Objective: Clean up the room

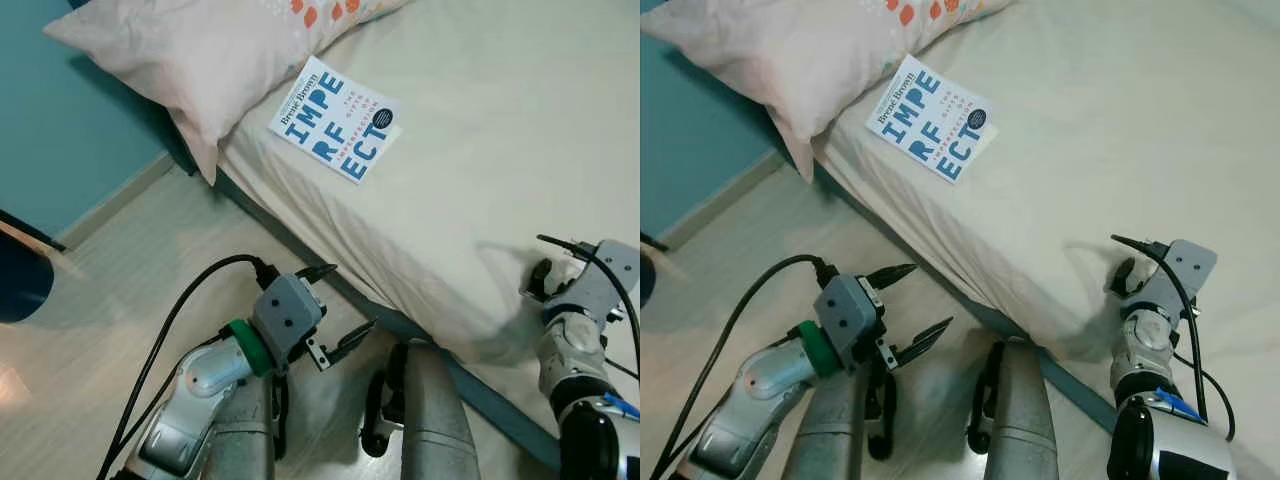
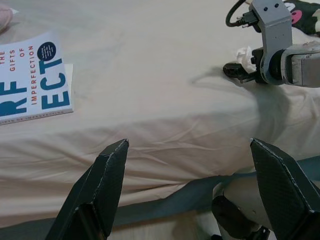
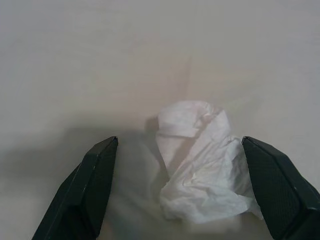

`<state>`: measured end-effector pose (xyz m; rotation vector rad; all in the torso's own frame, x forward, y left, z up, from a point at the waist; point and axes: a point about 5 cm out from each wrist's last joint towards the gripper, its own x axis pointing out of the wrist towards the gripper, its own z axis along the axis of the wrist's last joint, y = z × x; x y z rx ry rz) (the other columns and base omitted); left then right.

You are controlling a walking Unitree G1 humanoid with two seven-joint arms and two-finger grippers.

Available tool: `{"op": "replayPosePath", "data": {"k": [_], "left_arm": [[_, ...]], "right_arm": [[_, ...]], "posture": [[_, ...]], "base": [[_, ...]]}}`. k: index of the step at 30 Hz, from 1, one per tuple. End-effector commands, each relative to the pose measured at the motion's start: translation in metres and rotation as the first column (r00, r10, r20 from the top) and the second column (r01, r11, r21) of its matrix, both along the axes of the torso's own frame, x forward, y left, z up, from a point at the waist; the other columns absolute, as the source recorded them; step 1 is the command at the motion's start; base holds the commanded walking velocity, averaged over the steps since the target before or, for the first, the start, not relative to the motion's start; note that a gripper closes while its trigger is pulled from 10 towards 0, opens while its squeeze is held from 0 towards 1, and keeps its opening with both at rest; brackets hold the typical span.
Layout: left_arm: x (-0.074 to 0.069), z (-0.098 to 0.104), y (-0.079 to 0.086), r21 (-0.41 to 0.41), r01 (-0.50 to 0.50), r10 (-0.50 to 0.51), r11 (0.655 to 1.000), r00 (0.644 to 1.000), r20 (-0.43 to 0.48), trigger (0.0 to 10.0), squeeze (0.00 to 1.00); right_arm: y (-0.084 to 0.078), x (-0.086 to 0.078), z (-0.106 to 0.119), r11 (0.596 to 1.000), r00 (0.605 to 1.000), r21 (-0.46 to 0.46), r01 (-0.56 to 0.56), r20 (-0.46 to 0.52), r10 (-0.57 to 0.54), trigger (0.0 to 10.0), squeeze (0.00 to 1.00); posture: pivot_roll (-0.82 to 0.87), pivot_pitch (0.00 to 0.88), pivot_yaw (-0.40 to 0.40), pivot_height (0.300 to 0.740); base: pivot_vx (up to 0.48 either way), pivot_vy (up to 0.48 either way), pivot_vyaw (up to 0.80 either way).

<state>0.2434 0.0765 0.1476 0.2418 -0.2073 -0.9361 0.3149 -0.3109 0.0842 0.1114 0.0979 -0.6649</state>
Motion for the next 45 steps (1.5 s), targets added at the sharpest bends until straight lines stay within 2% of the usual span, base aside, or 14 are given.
{"op": "replayPosePath", "data": {"k": [1,5,6,7,8,9,10,23,34,40,42,43,44,45], "left_arm": [[-0.006,-0.007,-0.001,0.009,0.016,-0.015,1.000,0.999,-0.036,10.0,0.00],[-0.007,-0.007,0.001,0.011,0.009,-0.009,1.000,0.999,-0.038,10.0,0.00],[-0.007,-0.007,0.001,0.011,0.007,-0.007,1.000,0.999,-0.038,10.0,0.00],[-0.007,-0.007,0.001,0.012,0.006,-0.005,1.000,0.999,-0.038,10.0,0.00],[-0.007,-0.007,0.001,0.012,0.006,-0.005,1.000,0.999,-0.038,10.0,0.00],[-0.007,-0.007,0.001,0.013,0.005,-0.004,1.000,0.999,-0.038,10.0,0.00],[-0.007,-0.007,0.001,0.014,0.004,-0.004,1.000,0.999,-0.038,10.0,0.00],[-0.005,-0.007,-0.002,0.015,0.004,-0.004,1.000,0.999,-0.040,10.0,0.00],[0.008,-0.011,-0.007,-0.017,-0.033,0.033,0.999,0.999,-0.031,10.0,0.00],[0.023,-0.020,0.006,-0.053,-0.185,0.181,0.981,0.981,-0.067,10.0,0.00],[0.034,-0.034,0.027,-0.079,-0.387,0.376,0.919,0.918,-0.126,10.0,0.00],[0.034,-0.034,0.027,-0.079,-0.387,0.376,0.919,0.918,-0.126,10.0,0.00],[0.038,-0.043,0.039,-0.081,-0.479,0.463,0.874,0.871,-0.164,10.0,0.00],[0.038,-0.043,0.039,-0.081,-0.479,0.463,0.874,0.871,-0.164,10.0,0.00]], "right_arm": [[-0.003,-0.012,-0.018,0.999,0.997,0.031,0.030,-0.068,-0.028,10.0,0.00],[-0.004,-0.013,-0.017,0.999,0.998,0.036,0.031,-0.061,-0.029,10.0,0.00],[-0.004,-0.013,-0.017,0.999,0.998,0.038,0.029,-0.059,-0.027,4.9,0.00],[-0.004,-0.013,-0.016,0.999,0.998,0.038,0.028,-0.056,-0.026,2.0,0.00],[-0.004,-0.013,-0.016,0.999,0.998,0.038,0.028,-0.056,-0.026,2.0,0.00],[-0.005,-0.012,-0.016,0.999,0.998,0.039,0.027,-0.052,-0.025,0.5,0.00],[-0.005,-0.012,-0.016,0.999,0.999,0.042,0.024,-0.048,-0.022,0.0,0.00],[-0.004,-0.012,-0.016,0.999,0.999,0.049,0.013,-0.042,-0.011,0.0,0.00],[0.001,-0.005,-0.008,0.999,1.000,0.031,-0.030,-0.001,0.030,0.0,0.00],[0.020,0.005,-0.004,0.995,0.994,0.029,-0.093,0.067,0.091,0.0,0.00],[0.042,0.010,-0.003,0.982,0.976,-0.006,-0.188,0.109,0.188,0.0,0.00],[0.042,0.010,-0.003,0.982,0.976,-0.006,-0.188,0.109,0.188,0.0,0.00],[0.056,0.011,-0.005,0.972,0.963,-0.018,-0.233,0.136,0.233,0.0,0.00],[0.056,0.011,-0.005,0.972,0.963,-0.018,-0.233,0.136,0.233,0.0,0.00]], "posture": [[0.28,0.378,0.089,0.626],[0.28,0.381,0.089,0.626],[0.28,0.381,0.089,0.626],[0.28,0.381,0.089,0.626],[0.28,0.381,0.089,0.626],[0.28,0.381,0.089,0.626],[0.28,0.379,0.088,0.626],[0.26,0.362,0.080,0.626],[0.18,0.272,0.035,0.626],[0.12,0.215,0.023,0.626],[0.09,0.189,0.014,0.626],[0.09,0.189,0.014,0.626],[0.07,0.179,0.002,0.626],[0.07,0.179,0.002,0.626]], "base": [[0.000,0.000,0.00],[0.000,0.000,0.00],[0.000,0.000,0.00],[0.000,0.000,0.00],[0.000,0.000,0.00],[0.000,0.000,0.00],[0.000,0.000,0.00],[0.000,0.000,0.00],[0.000,0.000,0.00],[0.000,0.000,0.00],[0.000,0.000,0.00],[0.000,0.000,0.00],[0.000,0.000,0.00],[0.000,0.000,0.00]]}}
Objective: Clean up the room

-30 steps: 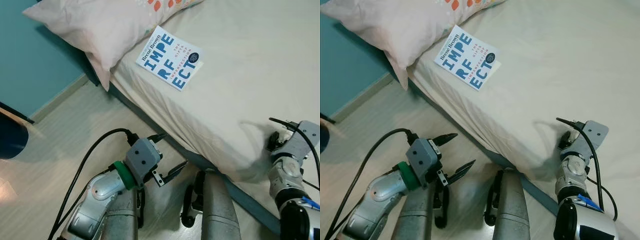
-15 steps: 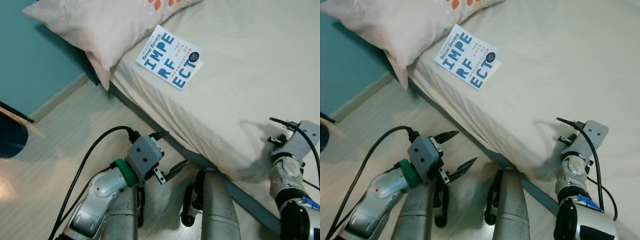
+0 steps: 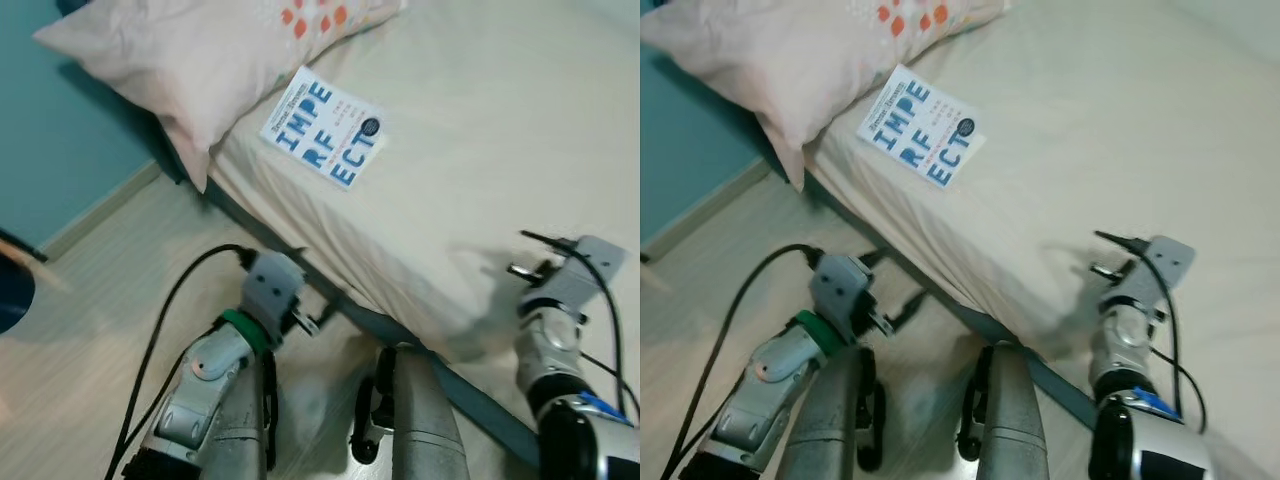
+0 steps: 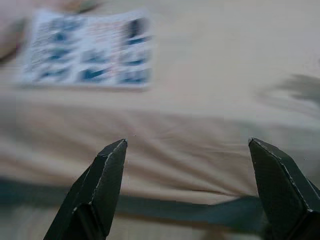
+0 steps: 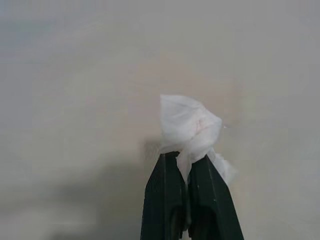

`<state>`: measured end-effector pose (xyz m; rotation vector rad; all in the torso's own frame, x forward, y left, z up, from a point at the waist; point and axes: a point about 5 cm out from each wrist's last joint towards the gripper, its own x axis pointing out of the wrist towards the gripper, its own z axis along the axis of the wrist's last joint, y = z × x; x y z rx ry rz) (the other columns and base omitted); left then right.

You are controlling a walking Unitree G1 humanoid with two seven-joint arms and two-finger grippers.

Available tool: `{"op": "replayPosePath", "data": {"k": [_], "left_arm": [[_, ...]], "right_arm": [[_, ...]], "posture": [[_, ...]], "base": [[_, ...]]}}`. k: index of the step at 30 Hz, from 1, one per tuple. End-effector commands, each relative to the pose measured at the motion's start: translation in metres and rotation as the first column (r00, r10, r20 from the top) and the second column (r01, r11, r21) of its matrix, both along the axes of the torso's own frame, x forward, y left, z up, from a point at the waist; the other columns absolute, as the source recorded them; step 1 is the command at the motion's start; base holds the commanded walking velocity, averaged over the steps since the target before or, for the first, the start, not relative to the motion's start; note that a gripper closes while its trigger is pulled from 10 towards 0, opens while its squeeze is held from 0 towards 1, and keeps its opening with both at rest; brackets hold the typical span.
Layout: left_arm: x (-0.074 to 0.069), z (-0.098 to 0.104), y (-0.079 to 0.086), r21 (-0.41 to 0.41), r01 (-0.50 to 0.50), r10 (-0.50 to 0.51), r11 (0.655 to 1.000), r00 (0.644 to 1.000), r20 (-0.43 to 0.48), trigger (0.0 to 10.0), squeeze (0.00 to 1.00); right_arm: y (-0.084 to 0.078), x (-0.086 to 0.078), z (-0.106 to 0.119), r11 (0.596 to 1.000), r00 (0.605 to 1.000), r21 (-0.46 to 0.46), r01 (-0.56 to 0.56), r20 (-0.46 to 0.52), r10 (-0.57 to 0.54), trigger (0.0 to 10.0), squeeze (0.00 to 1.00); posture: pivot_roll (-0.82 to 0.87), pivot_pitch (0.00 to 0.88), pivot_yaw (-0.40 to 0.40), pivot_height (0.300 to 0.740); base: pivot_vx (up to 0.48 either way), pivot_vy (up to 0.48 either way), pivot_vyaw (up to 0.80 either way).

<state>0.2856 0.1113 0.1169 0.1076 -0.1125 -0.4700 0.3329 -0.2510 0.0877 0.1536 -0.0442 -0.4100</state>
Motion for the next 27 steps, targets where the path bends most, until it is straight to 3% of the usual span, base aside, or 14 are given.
{"op": "replayPosePath", "data": {"k": [1,2,4,6,7,8,10,11,16,27], "left_arm": [[-0.004,-0.022,0.013,-0.002,-0.093,0.092,0.996,0.992,-0.084,10.0,0.00],[-0.004,-0.022,0.013,-0.002,-0.093,0.092,0.996,0.992,-0.084,10.0,0.00],[-0.004,-0.040,0.028,-0.008,-0.213,0.210,0.977,0.966,-0.151,10.0,0.00],[-0.004,-0.045,0.032,-0.008,-0.250,0.245,0.968,0.954,-0.171,10.0,0.00],[-0.005,-0.051,0.035,-0.006,-0.279,0.273,0.960,0.943,-0.192,10.0,0.00],[-0.006,-0.057,0.039,0.008,-0.309,0.304,0.951,0.929,-0.210,10.0,0.00],[-0.006,-0.061,0.042,0.019,-0.325,0.321,0.945,0.921,-0.219,10.0,0.00],[-0.007,-0.066,0.045,0.026,-0.351,0.348,0.936,0.910,-0.226,10.0,0.00],[-0.013,-0.074,0.046,0.023,-0.373,0.366,0.928,0.895,-0.253,10.0,0.00],[-0.013,-0.082,0.040,0.031,-0.384,0.380,0.923,0.893,-0.240,10.0,0.00]], "right_arm": [[0.009,-0.009,-0.011,0.999,0.999,-0.024,-0.042,-0.001,0.042,0.0,0.00],[0.009,-0.009,-0.011,0.999,0.999,-0.024,-0.042,-0.001,0.042,0.0,0.00],[0.035,-0.016,-0.021,0.990,0.991,-0.051,-0.129,0.015,0.130,0.0,0.00],[0.043,-0.019,-0.024,0.985,0.987,-0.067,-0.157,0.014,0.159,0.0,0.00],[0.051,-0.023,-0.030,0.979,0.980,-0.062,-0.197,-0.006,0.197,1.6,0.00],[0.058,-0.027,-0.037,0.968,0.971,-0.079,-0.240,-0.041,0.237,6.0,0.00],[0.063,-0.029,-0.041,0.960,0.963,-0.088,-0.266,-0.064,0.261,6.0,0.00],[0.067,-0.032,-0.045,0.952,0.957,-0.111,-0.286,-0.081,0.278,10.0,0.00],[0.076,-0.039,-0.049,0.922,0.938,-0.176,-0.345,-0.090,0.334,10.0,0.00],[0.084,-0.047,-0.060,0.920,0.928,-0.149,-0.363,-0.148,0.342,10.0,0.00]], "posture": [[0.06,0.168,-0.009,0.626],[0.06,0.168,-0.009,0.626],[0.04,0.149,-0.020,0.626],[0.04,0.149,-0.020,0.626],[0.04,0.140,-0.027,0.626],[0.04,0.137,-0.027,0.626],[0.04,0.136,-0.026,0.626],[0.04,0.130,-0.022,0.626],[0.04,0.114,-0.021,0.626],[0.04,0.089,-0.036,0.656]], "base": [[0.000,0.000,0.00],[0.000,0.000,0.00],[0.000,0.000,0.00],[0.000,0.000,0.00],[0.000,0.000,0.00],[0.000,0.000,0.00],[0.000,0.000,0.00],[0.000,0.000,0.00],[0.000,0.000,0.00],[0.000,0.000,0.00]]}}
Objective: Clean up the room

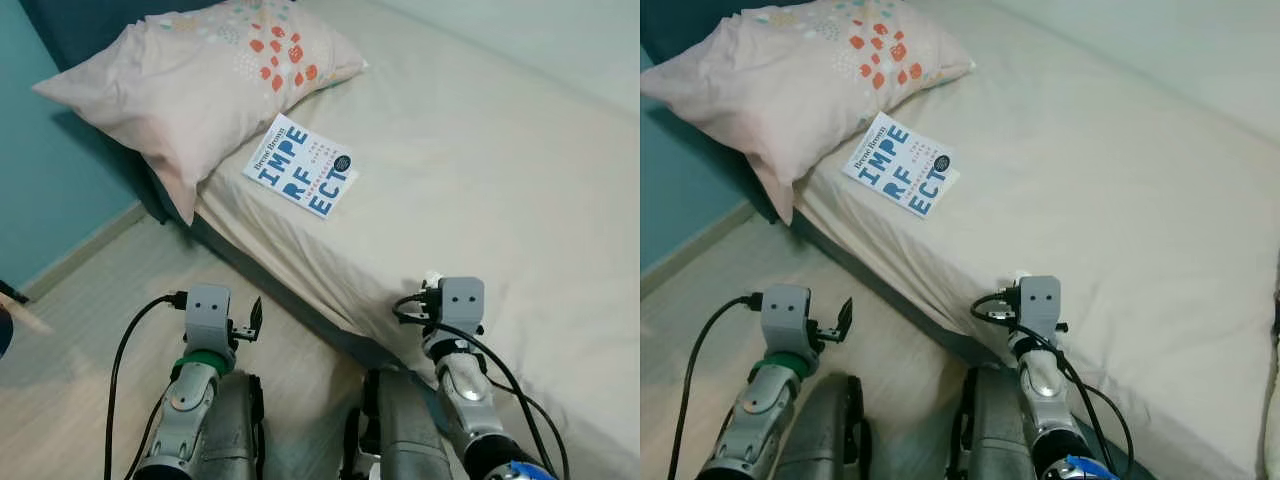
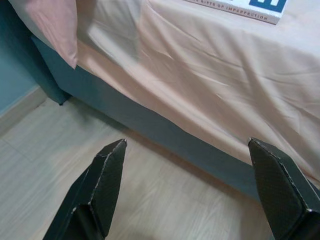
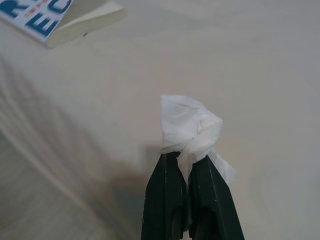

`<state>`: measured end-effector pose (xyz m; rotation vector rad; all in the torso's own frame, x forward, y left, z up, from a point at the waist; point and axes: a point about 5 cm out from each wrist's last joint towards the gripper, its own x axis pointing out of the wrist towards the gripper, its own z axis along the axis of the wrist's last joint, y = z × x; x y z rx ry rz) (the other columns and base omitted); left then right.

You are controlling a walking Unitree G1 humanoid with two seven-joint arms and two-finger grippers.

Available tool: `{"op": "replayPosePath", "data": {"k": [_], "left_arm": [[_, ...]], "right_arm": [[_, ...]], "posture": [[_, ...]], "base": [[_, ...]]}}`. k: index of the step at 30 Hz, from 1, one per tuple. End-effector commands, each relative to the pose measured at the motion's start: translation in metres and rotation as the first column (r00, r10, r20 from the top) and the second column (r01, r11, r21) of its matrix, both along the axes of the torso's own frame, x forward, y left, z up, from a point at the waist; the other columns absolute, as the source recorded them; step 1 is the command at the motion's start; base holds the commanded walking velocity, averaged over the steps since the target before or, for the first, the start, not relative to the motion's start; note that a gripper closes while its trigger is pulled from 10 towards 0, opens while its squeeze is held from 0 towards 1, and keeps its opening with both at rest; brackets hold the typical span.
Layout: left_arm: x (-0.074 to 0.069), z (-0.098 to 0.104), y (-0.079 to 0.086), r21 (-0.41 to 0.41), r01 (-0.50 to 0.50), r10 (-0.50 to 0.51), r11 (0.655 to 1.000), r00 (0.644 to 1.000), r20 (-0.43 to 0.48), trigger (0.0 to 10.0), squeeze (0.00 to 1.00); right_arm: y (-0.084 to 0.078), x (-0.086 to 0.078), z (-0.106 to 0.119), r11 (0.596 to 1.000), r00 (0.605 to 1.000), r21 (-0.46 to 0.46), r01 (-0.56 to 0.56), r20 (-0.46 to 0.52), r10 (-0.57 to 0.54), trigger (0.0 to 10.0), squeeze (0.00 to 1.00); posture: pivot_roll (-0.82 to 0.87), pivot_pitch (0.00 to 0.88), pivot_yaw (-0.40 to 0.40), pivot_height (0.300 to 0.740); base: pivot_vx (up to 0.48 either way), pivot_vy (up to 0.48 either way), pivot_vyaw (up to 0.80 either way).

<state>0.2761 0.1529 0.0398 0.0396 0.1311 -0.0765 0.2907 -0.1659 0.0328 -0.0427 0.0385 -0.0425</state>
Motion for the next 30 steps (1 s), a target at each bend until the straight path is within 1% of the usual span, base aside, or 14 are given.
{"op": "replayPosePath", "data": {"k": [1,9,16,17,22,26,30], "left_arm": [[-0.003,-0.006,-0.004,0.017,0.020,-0.020,1.000,1.000,-0.009,10.0,0.00],[-0.004,-0.008,-0.015,0.010,0.049,-0.049,0.999,0.999,-0.001,10.0,0.00],[-0.006,-0.012,-0.019,0.034,0.047,-0.047,0.998,0.999,-0.003,10.0,0.00],[-0.006,-0.014,-0.020,0.038,0.048,-0.048,0.998,0.999,-0.007,10.0,0.00],[-0.004,-0.016,-0.020,0.033,0.048,-0.047,0.998,0.999,-0.011,10.0,0.00],[-0.003,-0.015,-0.022,0.039,0.074,-0.074,0.997,0.997,-0.004,10.0,0.00],[-0.001,-0.015,-0.023,0.055,0.097,-0.097,0.994,0.995,-0.001,10.0,0.00]], "right_arm": [[0.000,-0.005,-0.007,1.000,0.999,0.011,0.008,-0.036,-0.008,10.0,0.00],[0.002,-0.009,-0.013,1.000,0.998,0.018,0.020,-0.067,-0.019,10.0,0.00],[0.006,-0.011,-0.016,1.000,0.997,0.010,0.002,-0.078,-0.001,10.0,0.00],[0.007,-0.012,-0.017,1.000,0.997,0.008,-0.002,-0.083,0.003,10.0,0.00],[0.005,-0.013,-0.017,1.000,0.996,0.004,-0.002,-0.091,0.002,10.0,0.00],[0.004,-0.013,-0.017,1.000,0.996,0.010,0.004,-0.089,-0.003,10.0,0.00],[0.000,-0.015,-0.020,0.999,0.995,0.037,0.017,-0.102,-0.013,10.0,0.00]], "posture": [[0.04,0.089,-0.036,0.661],[0.05,0.064,-0.043,0.681],[0.05,0.057,-0.046,0.701],[0.05,0.047,-0.047,0.711],[0.05,0.044,-0.046,0.736],[0.04,0.044,-0.041,0.740],[0.04,0.049,-0.037,0.740]], "base": [[0.000,0.000,0.00],[0.000,0.000,0.00],[0.000,0.000,0.00],[0.000,0.000,0.00],[0.000,0.000,0.00],[0.000,0.000,0.00],[0.000,0.000,0.00]]}}
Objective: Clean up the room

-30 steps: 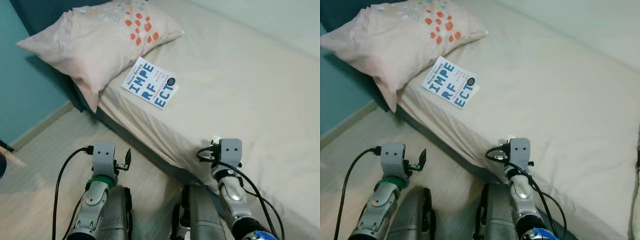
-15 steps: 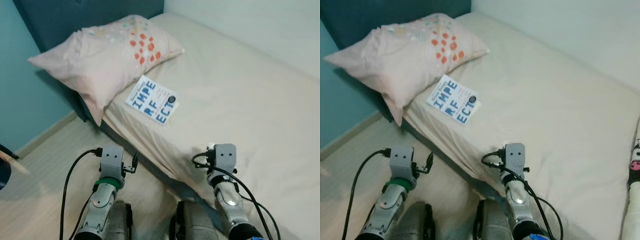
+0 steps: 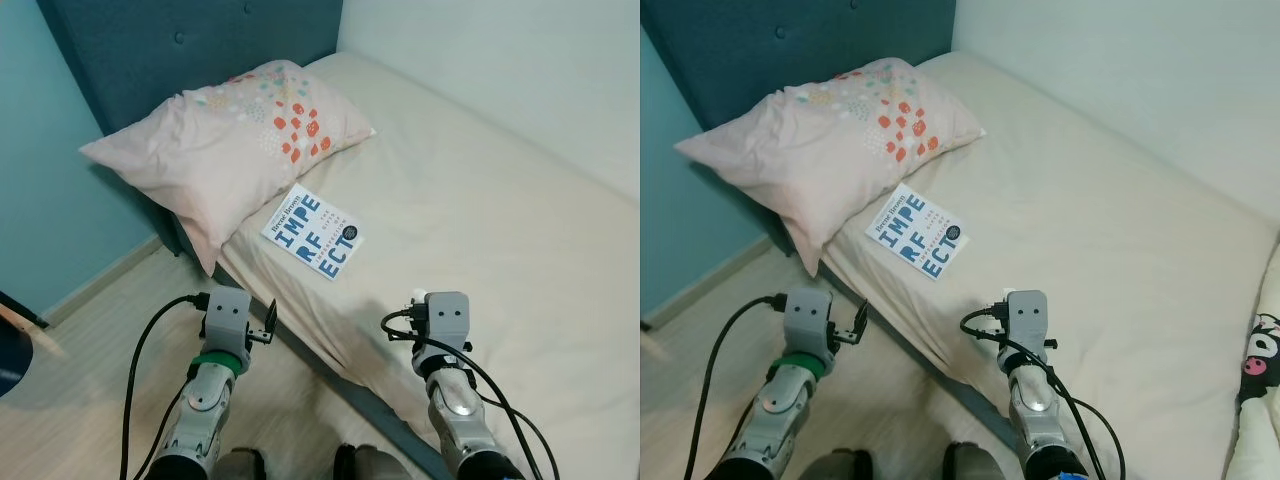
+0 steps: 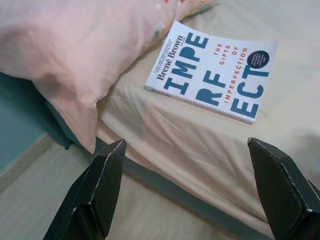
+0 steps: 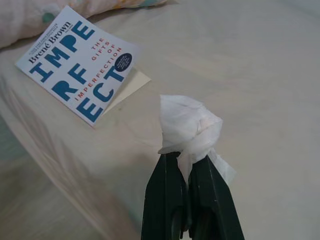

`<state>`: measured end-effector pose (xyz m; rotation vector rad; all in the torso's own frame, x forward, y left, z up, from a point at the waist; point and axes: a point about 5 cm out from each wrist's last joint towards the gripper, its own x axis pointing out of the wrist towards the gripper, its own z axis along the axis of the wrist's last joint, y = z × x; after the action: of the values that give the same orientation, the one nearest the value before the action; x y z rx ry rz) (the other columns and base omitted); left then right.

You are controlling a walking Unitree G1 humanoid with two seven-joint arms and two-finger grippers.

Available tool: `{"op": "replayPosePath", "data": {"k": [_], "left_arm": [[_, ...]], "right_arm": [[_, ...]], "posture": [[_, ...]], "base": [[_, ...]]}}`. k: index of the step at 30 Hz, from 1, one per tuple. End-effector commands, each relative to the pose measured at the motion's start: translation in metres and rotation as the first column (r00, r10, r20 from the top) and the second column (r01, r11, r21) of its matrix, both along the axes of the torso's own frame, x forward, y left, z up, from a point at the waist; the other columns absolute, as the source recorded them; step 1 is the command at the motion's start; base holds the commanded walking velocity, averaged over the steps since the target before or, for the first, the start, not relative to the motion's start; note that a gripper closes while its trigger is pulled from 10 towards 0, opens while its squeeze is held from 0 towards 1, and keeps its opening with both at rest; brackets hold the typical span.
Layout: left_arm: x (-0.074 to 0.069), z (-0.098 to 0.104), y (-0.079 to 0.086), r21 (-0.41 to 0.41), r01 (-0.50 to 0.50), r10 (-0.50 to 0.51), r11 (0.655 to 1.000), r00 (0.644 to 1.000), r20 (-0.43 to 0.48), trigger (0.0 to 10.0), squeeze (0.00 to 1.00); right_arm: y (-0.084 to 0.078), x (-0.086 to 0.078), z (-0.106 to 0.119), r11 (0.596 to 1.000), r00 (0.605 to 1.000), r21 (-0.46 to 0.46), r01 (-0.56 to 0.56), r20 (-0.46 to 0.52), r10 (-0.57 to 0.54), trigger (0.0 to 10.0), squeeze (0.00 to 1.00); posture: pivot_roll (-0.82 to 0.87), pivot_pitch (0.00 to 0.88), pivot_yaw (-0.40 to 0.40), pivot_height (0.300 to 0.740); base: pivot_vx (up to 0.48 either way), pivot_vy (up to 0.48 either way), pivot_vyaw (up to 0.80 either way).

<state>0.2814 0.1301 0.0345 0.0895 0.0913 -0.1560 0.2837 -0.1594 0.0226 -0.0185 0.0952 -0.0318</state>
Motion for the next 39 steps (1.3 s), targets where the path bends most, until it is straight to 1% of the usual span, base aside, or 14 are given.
{"op": "replayPosePath", "data": {"k": [1,3,5,6,8,10,13,17,20,26,32,35,37,39], "left_arm": [[-0.007,-0.012,0.000,0.023,0.017,-0.016,1.000,0.999,-0.044,10.0,0.00],[-0.008,-0.015,0.001,0.028,0.024,-0.022,0.999,0.998,-0.064,10.0,0.00],[-0.012,-0.030,0.001,0.038,0.039,-0.033,0.998,0.988,-0.153,10.0,0.00],[-0.015,-0.039,0.004,0.031,0.025,-0.018,0.999,0.978,-0.210,10.0,0.00],[-0.020,-0.049,0.008,0.054,0.005,0.010,0.999,0.963,-0.270,10.0,0.00],[-0.022,-0.052,0.009,0.068,0.008,0.011,0.998,0.959,-0.284,10.0,0.00],[-0.029,-0.062,0.006,0.081,0.017,0.013,0.997,0.936,-0.351,10.0,0.00],[-0.030,-0.064,0.006,0.085,0.012,0.019,0.996,0.933,-0.358,10.0,0.00],[-0.031,-0.067,0.013,0.117,0.023,0.023,0.993,0.927,-0.375,10.0,0.00],[-0.036,-0.070,0.028,0.093,-0.053,0.085,0.994,0.918,-0.387,10.0,0.00],[-0.038,-0.072,0.024,0.089,-0.076,0.105,0.993,0.913,-0.393,10.0,0.00],[-0.039,-0.074,0.024,0.092,-0.095,0.124,0.991,0.905,-0.407,10.0,0.00],[-0.038,-0.074,0.024,0.102,-0.087,0.121,0.991,0.906,-0.405,10.0,0.00],[-0.036,-0.072,0.022,0.107,-0.060,0.098,0.992,0.912,-0.399,10.0,0.00]], "right_arm": [[-0.008,-0.010,-0.013,0.999,0.997,0.031,0.032,-0.067,-0.030,10.0,0.00],[-0.011,-0.012,-0.019,0.997,0.993,0.054,0.049,-0.109,-0.043,10.0,0.00],[-0.026,-0.019,-0.033,0.962,0.963,0.189,0.196,-0.223,-0.153,10.0,0.00],[-0.033,-0.023,-0.039,0.943,0.943,0.209,0.257,-0.270,-0.197,10.0,0.00],[-0.042,-0.030,-0.047,0.927,0.911,0.196,0.320,-0.334,-0.244,10.0,0.00],[-0.044,-0.033,-0.050,0.924,0.901,0.187,0.332,-0.353,-0.253,10.0,0.00],[-0.042,-0.039,-0.056,0.964,0.903,0.113,0.240,-0.390,-0.179,10.0,0.00],[-0.041,-0.040,-0.057,0.974,0.904,0.091,0.208,-0.398,-0.156,10.0,0.00],[-0.031,-0.039,-0.059,0.988,0.909,0.075,0.133,-0.406,-0.091,10.0,0.00],[-0.017,-0.041,-0.062,0.990,0.908,0.086,0.112,-0.413,-0.067,10.0,0.00],[-0.011,-0.043,-0.063,0.995,0.910,0.066,0.070,-0.414,-0.037,10.0,0.00],[-0.014,-0.044,-0.064,0.996,0.907,0.051,0.073,-0.418,-0.045,10.0,0.00],[-0.016,-0.043,-0.064,0.995,0.904,0.053,0.079,-0.424,-0.049,10.0,0.00],[-0.017,-0.040,-0.061,0.999,0.911,0.008,0.041,-0.412,-0.034,10.0,0.00]], "posture": [[0.04,0.049,-0.037,0.740],[0.04,0.052,-0.032,0.740],[0.04,0.059,-0.017,0.740],[0.04,0.061,-0.014,0.740],[0.03,0.068,0.002,0.740],[0.03,0.068,0.002,0.740],[0.04,0.089,0.020,0.740],[0.04,0.089,0.032,0.740],[0.05,0.091,0.046,0.740],[0.05,0.114,0.032,0.740],[0.04,0.140,0.019,0.740],[0.03,0.117,0.020,0.740],[0.03,0.115,0.023,0.740],[0.00,0.118,0.006,0.740]], "base": [[0.000,0.000,0.00],[0.000,0.000,0.00],[0.000,0.000,0.00],[0.000,0.000,0.00],[0.000,0.000,0.00],[0.000,0.000,0.00],[0.000,0.000,0.00],[0.000,0.000,0.00],[0.000,0.000,0.00],[0.000,0.000,0.00],[0.000,0.000,0.00],[0.000,0.000,0.00],[0.000,0.000,0.00],[0.000,0.000,0.00]]}}
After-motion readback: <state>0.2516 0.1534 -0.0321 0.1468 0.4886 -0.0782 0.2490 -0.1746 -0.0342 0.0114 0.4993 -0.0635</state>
